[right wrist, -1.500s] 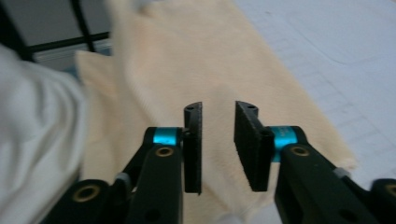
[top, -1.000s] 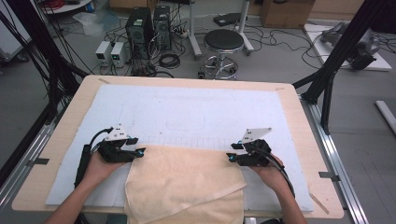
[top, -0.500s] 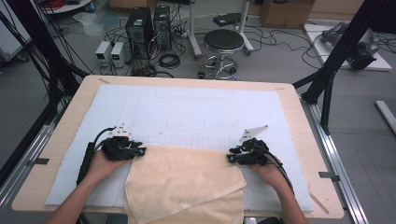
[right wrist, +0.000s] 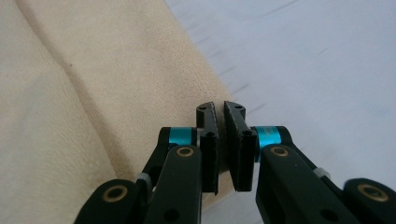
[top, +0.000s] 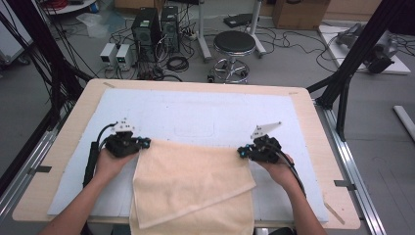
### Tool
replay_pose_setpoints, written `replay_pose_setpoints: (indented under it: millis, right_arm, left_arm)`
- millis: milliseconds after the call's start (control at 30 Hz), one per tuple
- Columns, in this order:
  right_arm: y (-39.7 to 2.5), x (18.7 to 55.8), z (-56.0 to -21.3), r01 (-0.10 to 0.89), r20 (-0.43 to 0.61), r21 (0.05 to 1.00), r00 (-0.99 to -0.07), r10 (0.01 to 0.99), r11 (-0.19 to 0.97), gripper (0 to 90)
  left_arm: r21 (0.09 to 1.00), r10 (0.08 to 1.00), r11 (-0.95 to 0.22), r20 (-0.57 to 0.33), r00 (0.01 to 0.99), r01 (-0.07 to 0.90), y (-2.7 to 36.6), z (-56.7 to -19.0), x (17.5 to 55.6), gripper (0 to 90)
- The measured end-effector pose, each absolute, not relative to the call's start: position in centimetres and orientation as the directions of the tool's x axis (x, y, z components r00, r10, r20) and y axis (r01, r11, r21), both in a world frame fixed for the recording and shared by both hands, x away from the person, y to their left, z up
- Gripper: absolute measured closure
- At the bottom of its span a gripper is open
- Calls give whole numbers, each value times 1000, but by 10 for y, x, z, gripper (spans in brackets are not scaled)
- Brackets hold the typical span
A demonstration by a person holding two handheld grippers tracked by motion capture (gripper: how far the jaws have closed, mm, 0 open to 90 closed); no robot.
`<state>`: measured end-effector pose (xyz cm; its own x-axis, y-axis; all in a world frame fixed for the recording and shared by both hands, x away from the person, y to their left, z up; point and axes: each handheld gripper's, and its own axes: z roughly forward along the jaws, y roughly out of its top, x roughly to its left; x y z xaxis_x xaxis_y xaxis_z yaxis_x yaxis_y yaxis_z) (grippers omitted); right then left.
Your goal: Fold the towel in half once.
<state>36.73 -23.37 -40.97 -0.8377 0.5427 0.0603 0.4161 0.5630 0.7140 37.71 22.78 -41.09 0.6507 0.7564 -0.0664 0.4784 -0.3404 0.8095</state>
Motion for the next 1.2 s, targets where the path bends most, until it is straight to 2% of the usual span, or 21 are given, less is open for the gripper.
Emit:
replay_pose_setpoints:
  millis: [167,333,367,433,467,500,567,700,900,1200]
  right_arm:
    - [-228,426,-395,447,41,714,-795,606,539,851]
    - [-228,472,-377,477,15,708,-748,663,521,848]
    - [-229,479,-376,484,27,711,-743,668,510,822]
    - [-231,487,-378,491,-6,707,-716,698,510,687]
    - [-232,488,-380,494,5,710,-716,698,502,656]
    - [-234,489,-383,506,35,706,-723,690,495,632]
    - [-234,482,-385,490,17,703,-736,676,515,620]
    - [-239,466,-387,476,33,722,-749,662,502,583]
    - [-243,432,-384,408,-6,757,-776,630,510,550]
    - [-248,388,-390,350,-31,787,-800,600,508,551]
  left_arm:
    - [797,814,-328,-33,580,506,218,-394,432,846]
    - [788,825,-356,12,566,502,209,-375,468,843]
    - [782,830,-360,20,557,509,207,-375,473,830]
    - [771,834,-364,19,552,523,207,-378,478,758]
    - [759,831,-367,7,557,538,208,-381,479,699]
    - [751,827,-372,1,562,546,209,-382,479,678]
    - [746,812,-375,-22,583,551,213,-386,475,626]
    - [772,794,-354,-49,606,527,219,-390,458,572]
    - [801,752,-357,-59,656,481,220,-389,426,490]
    - [833,712,-358,-49,700,423,230,-389,377,460]
